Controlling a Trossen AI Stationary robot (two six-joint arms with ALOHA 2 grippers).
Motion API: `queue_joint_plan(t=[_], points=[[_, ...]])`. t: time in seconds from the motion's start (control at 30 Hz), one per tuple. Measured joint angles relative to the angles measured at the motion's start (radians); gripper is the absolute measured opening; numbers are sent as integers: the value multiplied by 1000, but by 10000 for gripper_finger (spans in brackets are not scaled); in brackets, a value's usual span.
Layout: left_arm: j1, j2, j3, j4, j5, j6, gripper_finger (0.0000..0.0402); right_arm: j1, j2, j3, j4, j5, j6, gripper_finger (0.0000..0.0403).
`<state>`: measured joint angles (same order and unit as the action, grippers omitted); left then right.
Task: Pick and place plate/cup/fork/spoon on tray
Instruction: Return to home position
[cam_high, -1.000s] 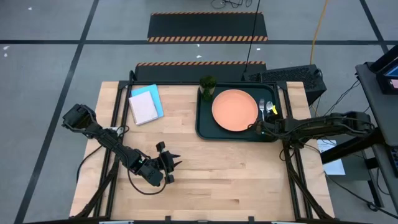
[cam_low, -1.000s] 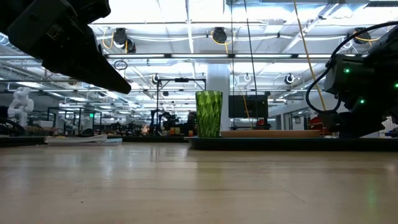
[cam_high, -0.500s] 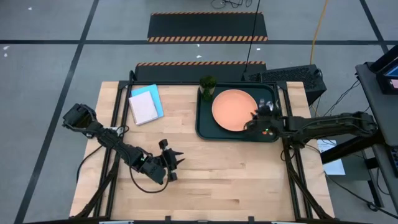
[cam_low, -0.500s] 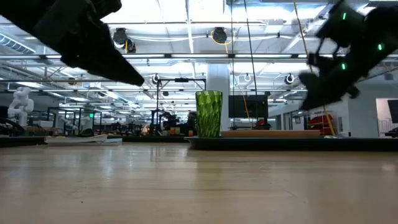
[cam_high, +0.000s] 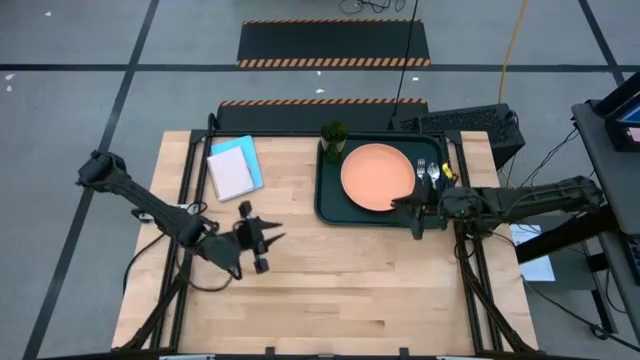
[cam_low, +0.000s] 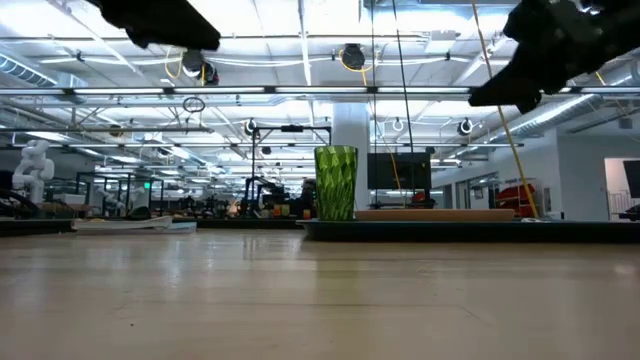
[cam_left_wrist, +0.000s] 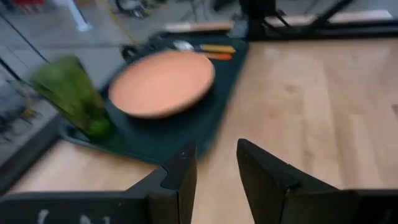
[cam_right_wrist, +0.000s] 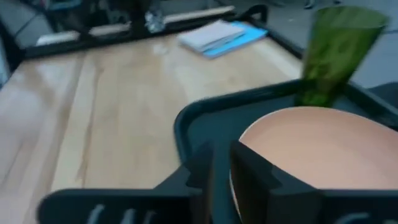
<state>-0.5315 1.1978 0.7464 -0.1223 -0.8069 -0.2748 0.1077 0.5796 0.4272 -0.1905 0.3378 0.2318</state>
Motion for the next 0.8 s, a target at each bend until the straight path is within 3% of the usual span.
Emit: queue_joint_plan(t=[0.13, 0.33, 0.67, 0.8], points=[[34, -85, 0, -18, -33, 75, 120, 66, -3, -52, 45, 0, -31, 7], [98, -127, -34, 59, 0, 93, 120, 161, -4, -202, 339, -1, -125, 7], [166, -134, -332, 524, 119, 184, 120, 189, -37, -273, 433, -107, -296, 1], [219, -162, -413, 654, 247, 224, 120, 189, -48, -322, 520, -107, -319, 1]])
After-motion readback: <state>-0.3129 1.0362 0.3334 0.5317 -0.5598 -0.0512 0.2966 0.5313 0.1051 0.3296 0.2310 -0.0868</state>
